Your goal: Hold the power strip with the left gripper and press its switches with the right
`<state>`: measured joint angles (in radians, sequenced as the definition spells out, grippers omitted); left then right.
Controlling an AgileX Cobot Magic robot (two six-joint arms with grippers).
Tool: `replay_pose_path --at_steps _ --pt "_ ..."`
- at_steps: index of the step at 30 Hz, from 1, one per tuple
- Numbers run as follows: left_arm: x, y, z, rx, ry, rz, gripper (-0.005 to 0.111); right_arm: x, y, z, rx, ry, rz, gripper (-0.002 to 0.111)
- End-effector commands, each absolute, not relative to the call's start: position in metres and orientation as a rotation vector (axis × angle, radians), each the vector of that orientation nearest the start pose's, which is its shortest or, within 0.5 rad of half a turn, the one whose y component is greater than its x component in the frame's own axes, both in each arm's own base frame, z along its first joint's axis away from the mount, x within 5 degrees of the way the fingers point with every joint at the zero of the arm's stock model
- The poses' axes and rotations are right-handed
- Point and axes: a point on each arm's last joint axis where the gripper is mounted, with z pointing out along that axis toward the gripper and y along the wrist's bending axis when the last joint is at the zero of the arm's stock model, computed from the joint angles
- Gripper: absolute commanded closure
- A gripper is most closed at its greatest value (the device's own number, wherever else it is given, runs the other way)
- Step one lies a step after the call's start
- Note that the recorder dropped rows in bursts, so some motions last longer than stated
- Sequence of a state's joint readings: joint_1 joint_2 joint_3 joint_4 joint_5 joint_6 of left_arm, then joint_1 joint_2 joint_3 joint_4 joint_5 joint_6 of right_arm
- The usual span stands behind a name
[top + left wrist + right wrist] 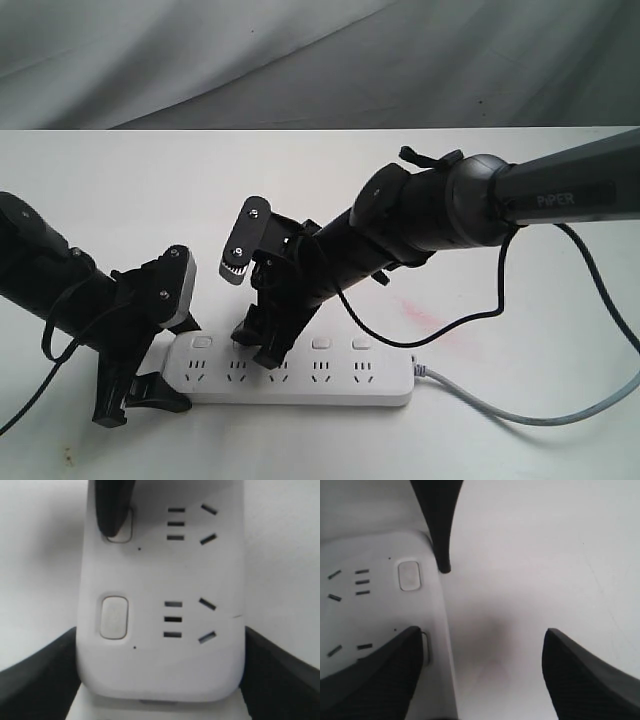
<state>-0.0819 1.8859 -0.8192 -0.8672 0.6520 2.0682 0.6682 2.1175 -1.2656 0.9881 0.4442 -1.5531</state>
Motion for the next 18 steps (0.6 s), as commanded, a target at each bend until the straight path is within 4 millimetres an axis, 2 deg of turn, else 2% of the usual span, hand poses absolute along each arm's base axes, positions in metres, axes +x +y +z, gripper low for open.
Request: replay_pose_path --at_steps 1,7,13,18 --pt "0.291 -0.064 0.100 1.798 2.062 -0.384 0.043 0.308 0.281 0.092 -1.714 1.989 0.462 0.045" --pt "0.291 -0.064 0.100 1.801 2.058 -0.383 0.043 0.309 0.282 0.095 -1.702 1.987 0.460 0.045" --pt "0.291 -0.064 0.100 1.801 2.058 -0.383 0.043 0.311 0.282 0.130 -1.649 1.908 0.419 0.045" --pt "0.291 -0.064 0.100 1.797 2.062 -0.384 0.043 0.311 0.281 0.146 -1.635 1.874 0.411 0.045"
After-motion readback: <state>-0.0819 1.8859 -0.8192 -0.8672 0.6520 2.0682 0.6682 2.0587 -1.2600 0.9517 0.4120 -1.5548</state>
